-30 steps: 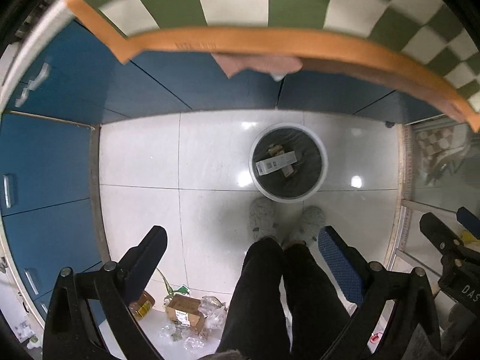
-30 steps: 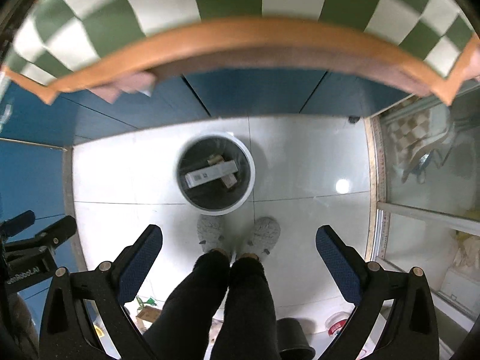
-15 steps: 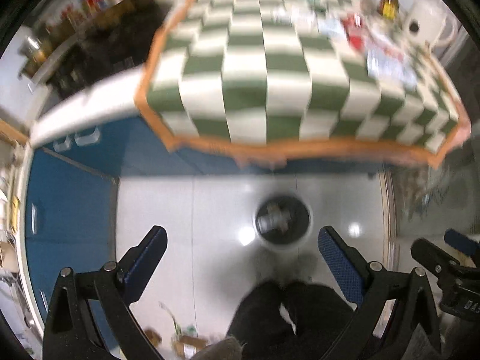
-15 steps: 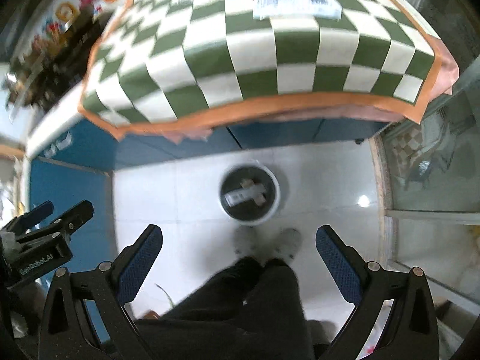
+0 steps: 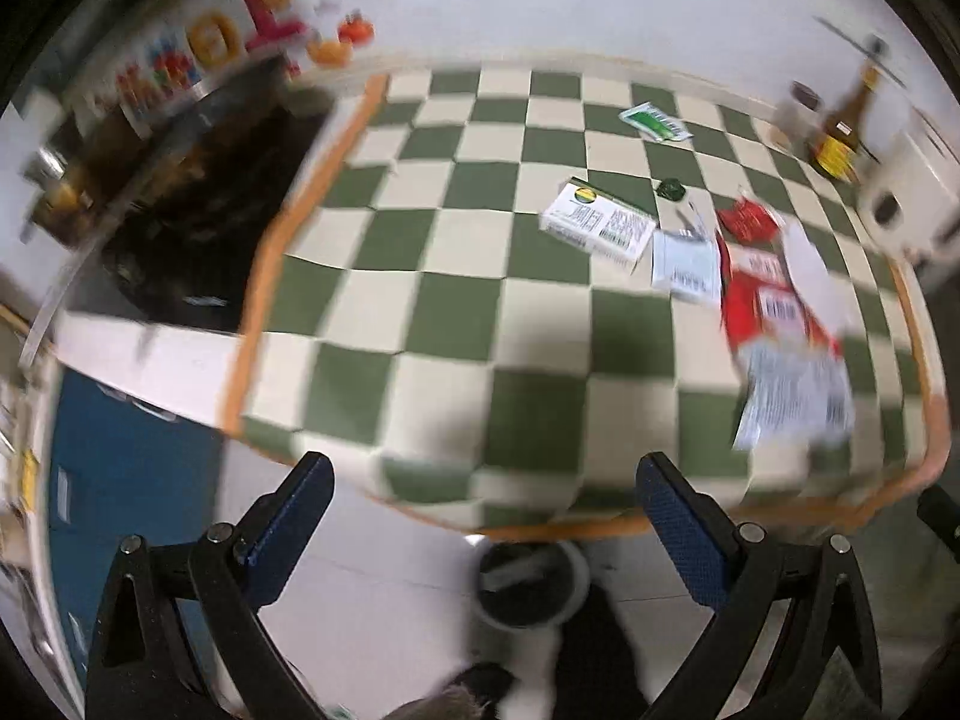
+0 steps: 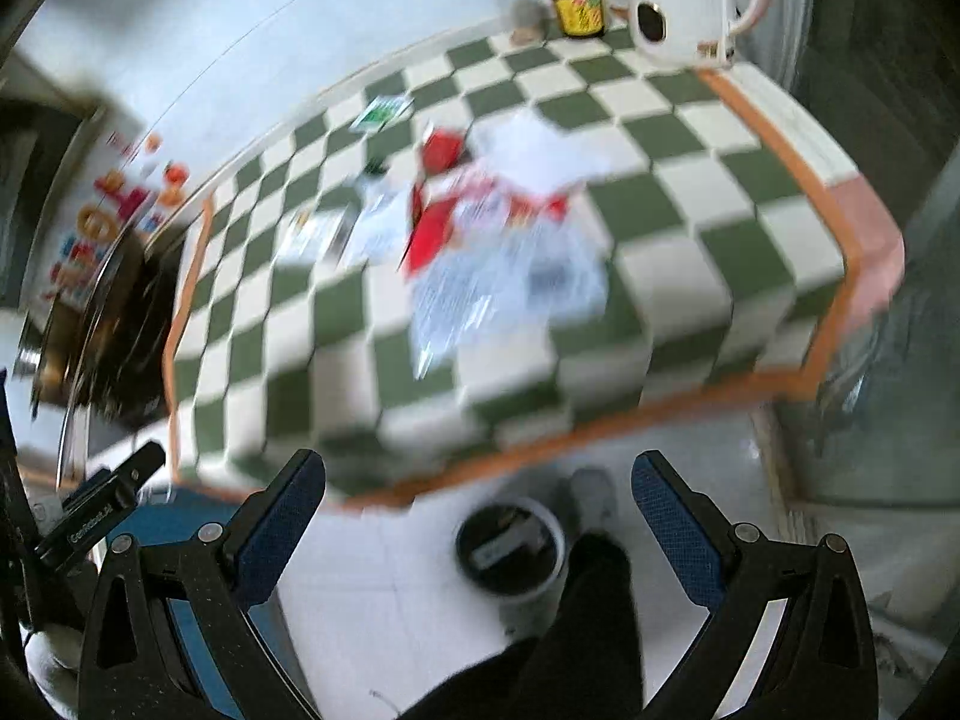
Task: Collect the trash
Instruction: 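Grasp the white medicine box with the left tool while the right tool grasps the tissue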
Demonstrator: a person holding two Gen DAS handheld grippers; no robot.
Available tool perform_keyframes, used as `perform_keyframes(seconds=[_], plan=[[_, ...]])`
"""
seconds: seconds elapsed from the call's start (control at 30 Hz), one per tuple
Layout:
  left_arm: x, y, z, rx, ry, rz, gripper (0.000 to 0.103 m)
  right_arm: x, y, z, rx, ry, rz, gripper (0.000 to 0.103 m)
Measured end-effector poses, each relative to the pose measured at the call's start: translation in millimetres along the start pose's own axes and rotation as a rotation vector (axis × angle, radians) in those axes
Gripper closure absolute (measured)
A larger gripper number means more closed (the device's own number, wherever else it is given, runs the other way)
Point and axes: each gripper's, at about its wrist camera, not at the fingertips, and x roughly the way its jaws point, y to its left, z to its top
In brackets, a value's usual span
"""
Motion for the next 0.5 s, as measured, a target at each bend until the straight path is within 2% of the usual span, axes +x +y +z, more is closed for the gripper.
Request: perform_keyframes(seconds=[0.17,0.27,0.43,0.5], plan=[[73,-20,81,-0.239,0.197,-0.116,0.001,64,-25,123,0.027,0.024,-0.028,0.0],[118,-34,117,-0.363,0.284,-0.152,0.001,112,-29,176,0.007,0.074,-0.051,0.002],[172,-44,146,-0.518,0.362,-0.143,0.001,186,-29,223,-0.039,0.184,-0.046,0.017],[182,-42,151,-0.575,0.364,-0.152,0.001,206,-27,228,-0.067,0.201,-0.043,0.029]])
